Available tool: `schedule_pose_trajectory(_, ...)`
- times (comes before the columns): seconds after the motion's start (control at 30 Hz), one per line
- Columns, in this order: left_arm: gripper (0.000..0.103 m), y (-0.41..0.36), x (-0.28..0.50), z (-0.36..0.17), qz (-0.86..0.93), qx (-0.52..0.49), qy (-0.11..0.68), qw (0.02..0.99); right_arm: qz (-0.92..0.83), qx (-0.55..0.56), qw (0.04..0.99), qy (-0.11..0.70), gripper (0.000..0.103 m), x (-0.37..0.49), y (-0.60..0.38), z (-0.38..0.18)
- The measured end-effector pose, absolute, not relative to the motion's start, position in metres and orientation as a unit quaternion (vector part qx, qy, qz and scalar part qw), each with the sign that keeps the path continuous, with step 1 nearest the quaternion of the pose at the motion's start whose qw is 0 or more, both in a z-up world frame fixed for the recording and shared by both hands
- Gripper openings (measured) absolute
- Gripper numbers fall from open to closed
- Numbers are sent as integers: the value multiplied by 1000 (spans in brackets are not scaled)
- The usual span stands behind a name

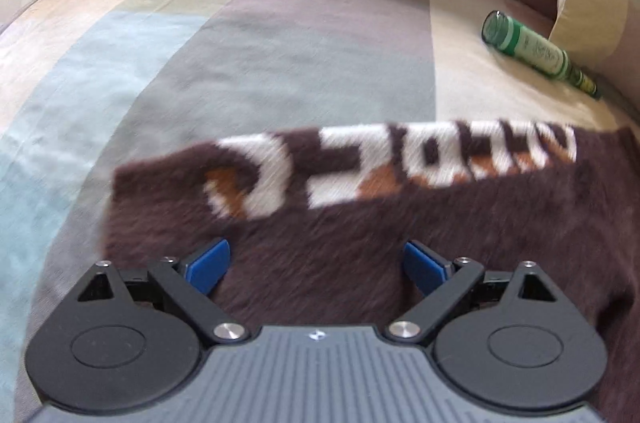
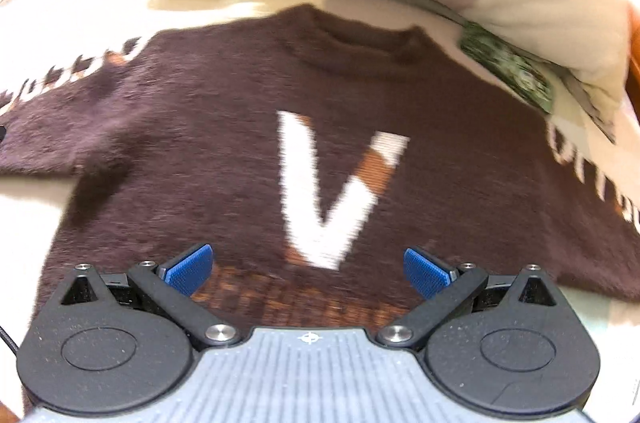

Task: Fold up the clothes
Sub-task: 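Move the left gripper to the sleeve with white lettering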

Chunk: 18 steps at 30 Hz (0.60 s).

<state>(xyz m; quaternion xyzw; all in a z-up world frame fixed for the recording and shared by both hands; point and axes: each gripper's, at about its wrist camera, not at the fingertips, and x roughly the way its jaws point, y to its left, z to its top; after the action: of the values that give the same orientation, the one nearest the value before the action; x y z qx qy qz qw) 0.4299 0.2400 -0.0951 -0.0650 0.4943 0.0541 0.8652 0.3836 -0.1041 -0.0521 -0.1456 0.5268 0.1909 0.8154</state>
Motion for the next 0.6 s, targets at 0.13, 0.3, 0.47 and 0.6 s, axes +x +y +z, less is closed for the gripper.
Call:
schedule_pose_trajectory(0.13,94,259,428,-83,82,-95,484,866,201,-149,808,533,103,381,-89,-53)
schedule_pose_trajectory(0.3,94,262,455,-83,83,-100,453,882,218,-156,797,542,103,378,-75,-61)
schedule_pose_trajectory(0.47,98,264,474,-102,91,-84,475,871,223,-158,793,544,103,376,-73,-68)
schedule_pose_trajectory(0.6,95,276,472,-98,130,-100,479,862,203,-146,786,565,103,374,-84,-79)
